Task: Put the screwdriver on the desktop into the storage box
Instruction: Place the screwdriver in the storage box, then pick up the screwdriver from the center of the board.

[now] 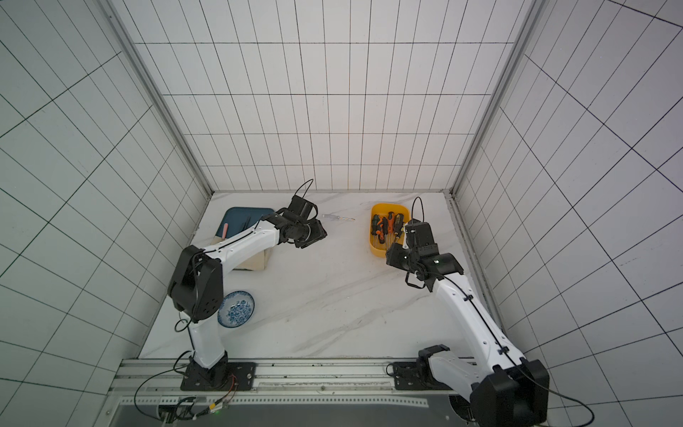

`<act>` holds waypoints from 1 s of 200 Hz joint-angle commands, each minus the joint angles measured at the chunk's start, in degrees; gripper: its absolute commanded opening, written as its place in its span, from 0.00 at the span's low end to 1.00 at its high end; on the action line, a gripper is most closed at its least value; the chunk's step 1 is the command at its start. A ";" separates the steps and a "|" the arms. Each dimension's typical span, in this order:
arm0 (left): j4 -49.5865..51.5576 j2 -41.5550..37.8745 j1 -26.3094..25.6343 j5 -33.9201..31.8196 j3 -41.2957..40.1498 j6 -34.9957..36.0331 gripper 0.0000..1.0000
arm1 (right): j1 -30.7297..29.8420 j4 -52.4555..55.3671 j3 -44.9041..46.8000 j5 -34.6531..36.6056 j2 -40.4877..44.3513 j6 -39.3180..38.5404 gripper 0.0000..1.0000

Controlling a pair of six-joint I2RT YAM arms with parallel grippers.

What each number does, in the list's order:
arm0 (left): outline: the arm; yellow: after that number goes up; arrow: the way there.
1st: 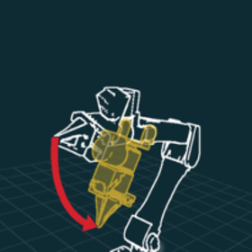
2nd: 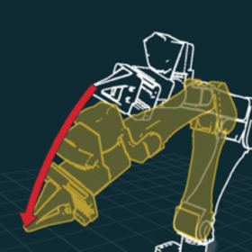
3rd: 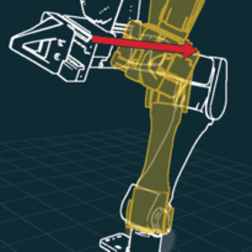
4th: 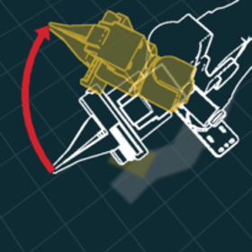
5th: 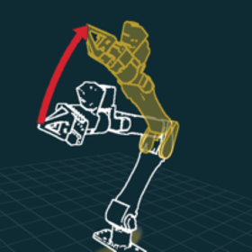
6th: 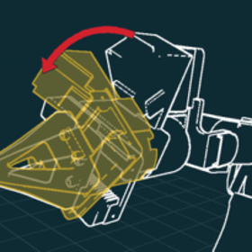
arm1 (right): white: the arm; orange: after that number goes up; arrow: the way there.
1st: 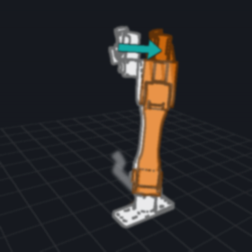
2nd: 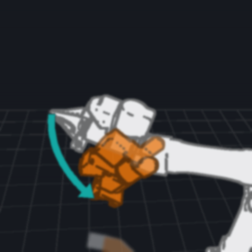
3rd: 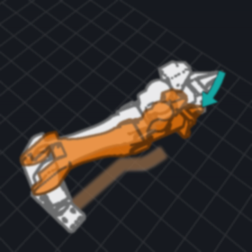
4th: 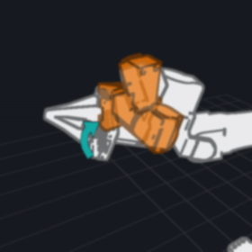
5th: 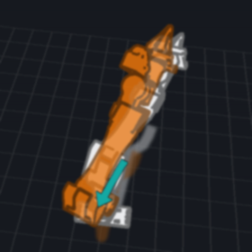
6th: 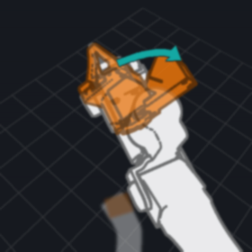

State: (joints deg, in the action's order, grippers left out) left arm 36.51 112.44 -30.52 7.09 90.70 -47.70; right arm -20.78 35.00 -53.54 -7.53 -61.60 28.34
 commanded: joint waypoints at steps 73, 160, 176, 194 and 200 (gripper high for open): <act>9.46 23.01 5.01 -2.18 33.70 11.87 0.63 | -0.62 5.43 6.78 0.94 7.62 -0.29 0.46; -4.29 27.44 5.39 0.67 34.77 28.28 0.86 | -1.11 9.87 9.24 -0.96 12.94 0.23 0.46; -5.48 28.93 5.39 1.12 35.87 29.52 0.86 | -1.11 11.00 9.40 -0.80 14.04 0.14 0.46; -5.66 31.14 5.47 1.70 38.14 30.65 0.87 | -1.11 11.73 9.16 -1.40 15.00 0.14 0.46; -5.58 31.80 5.54 2.02 38.95 30.91 0.87 | -1.11 12.05 9.17 -1.52 15.23 0.14 0.46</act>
State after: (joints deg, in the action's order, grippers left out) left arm 33.76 140.92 -25.08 7.57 126.43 -20.49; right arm -21.41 44.47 -45.12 -8.29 -48.01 28.32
